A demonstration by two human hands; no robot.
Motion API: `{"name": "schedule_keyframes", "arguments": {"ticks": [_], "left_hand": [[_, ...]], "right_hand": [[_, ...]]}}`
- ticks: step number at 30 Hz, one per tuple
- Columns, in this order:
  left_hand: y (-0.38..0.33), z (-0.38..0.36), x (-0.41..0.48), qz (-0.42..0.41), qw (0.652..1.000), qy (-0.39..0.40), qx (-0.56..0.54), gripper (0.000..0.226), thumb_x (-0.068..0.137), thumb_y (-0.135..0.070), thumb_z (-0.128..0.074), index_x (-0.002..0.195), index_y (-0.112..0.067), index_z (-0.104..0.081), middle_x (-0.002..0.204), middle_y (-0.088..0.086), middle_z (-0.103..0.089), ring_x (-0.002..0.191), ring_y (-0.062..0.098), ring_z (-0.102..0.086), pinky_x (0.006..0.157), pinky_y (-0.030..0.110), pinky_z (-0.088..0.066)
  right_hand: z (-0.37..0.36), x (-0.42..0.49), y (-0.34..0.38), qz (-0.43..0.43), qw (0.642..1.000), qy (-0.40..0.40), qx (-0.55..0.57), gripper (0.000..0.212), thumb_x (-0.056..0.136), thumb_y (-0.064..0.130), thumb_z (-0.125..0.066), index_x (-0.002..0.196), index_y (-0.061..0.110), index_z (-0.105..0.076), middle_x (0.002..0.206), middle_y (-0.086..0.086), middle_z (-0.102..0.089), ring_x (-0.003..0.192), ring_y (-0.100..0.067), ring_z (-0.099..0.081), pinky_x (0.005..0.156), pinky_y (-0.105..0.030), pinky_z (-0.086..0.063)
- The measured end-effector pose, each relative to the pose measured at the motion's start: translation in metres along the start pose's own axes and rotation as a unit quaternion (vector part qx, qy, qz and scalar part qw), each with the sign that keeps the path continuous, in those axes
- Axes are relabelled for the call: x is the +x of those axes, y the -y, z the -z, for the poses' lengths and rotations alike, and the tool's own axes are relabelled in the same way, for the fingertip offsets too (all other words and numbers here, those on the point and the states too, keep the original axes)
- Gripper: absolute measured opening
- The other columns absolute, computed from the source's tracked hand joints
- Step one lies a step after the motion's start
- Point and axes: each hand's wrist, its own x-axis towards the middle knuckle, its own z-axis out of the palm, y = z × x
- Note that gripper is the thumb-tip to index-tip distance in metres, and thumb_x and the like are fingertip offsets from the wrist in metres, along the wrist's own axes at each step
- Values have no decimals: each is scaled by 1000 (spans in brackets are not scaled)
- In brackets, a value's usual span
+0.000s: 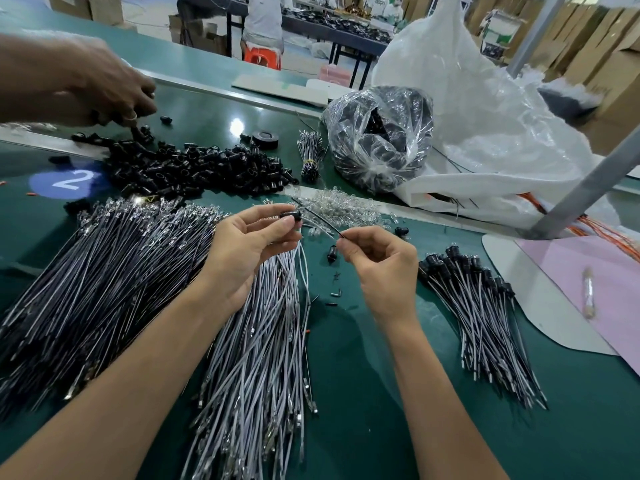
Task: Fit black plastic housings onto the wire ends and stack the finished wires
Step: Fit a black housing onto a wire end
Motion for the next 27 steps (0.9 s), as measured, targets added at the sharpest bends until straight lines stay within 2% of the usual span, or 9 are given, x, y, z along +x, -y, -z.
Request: {"name": "schedule_keyframes", "arguments": {"ticks": [4, 8, 13, 16, 21, 27], "left_hand": [[1, 2, 1, -2, 1000, 6, 19, 26, 71, -13, -70, 96, -7, -72, 81, 8, -75, 70, 14, -70, 64, 21, -57], [1, 2, 1, -1, 999, 7, 40, 26, 70, -15, -72, 95, -8, -73, 79, 7, -73, 68, 13, -68, 65, 21, -57], [2, -1, -1, -9, 997, 26, 67, 23, 72, -13, -71, 95, -7, -72, 77, 6, -72, 67, 14, -66, 64, 21, -57], [5, -5, -1, -24, 992, 25, 121, 14, 83, -4, -69, 97, -6, -71, 74, 3, -71, 66, 13, -66, 65, 22, -58], [9, -4, 0, -46, 987, 18, 152, 11, 86, -3, -69, 94, -10, -73, 73, 2, -71, 66, 11, -66, 66, 22, -56], [11, -3, 2, -44, 991, 17, 125, 12, 87, -4, -67, 97, -10, -72, 76, 3, -72, 69, 11, -67, 65, 22, -56]], "right_hand": [[5, 3, 0, -13, 1000, 1, 7, 23, 80, 0, -77, 78, 23, -72, 72, 6, -72, 67, -8, -66, 70, -25, -54], [4, 1, -1, 12, 998, 23, -51, 22, 81, 1, -76, 80, 23, -71, 74, 6, -73, 69, -8, -69, 71, -25, -56], [2, 1, -4, 31, 994, 22, -103, 13, 84, 0, -73, 85, 14, -73, 73, 9, -71, 64, 2, -63, 66, -14, -50], [0, 0, -5, 45, 989, 37, -135, 13, 85, -1, -71, 85, 12, -72, 72, 15, -67, 64, 4, -62, 63, -8, -46], [1, 1, -8, 69, 983, 49, -164, 14, 85, 0, -71, 87, 14, -73, 75, 9, -71, 67, -3, -64, 66, -17, -52], [1, 2, -8, 42, 986, 76, -142, 18, 85, 1, -70, 83, 19, -73, 73, 10, -70, 59, -2, -56, 60, -14, -45]]}}
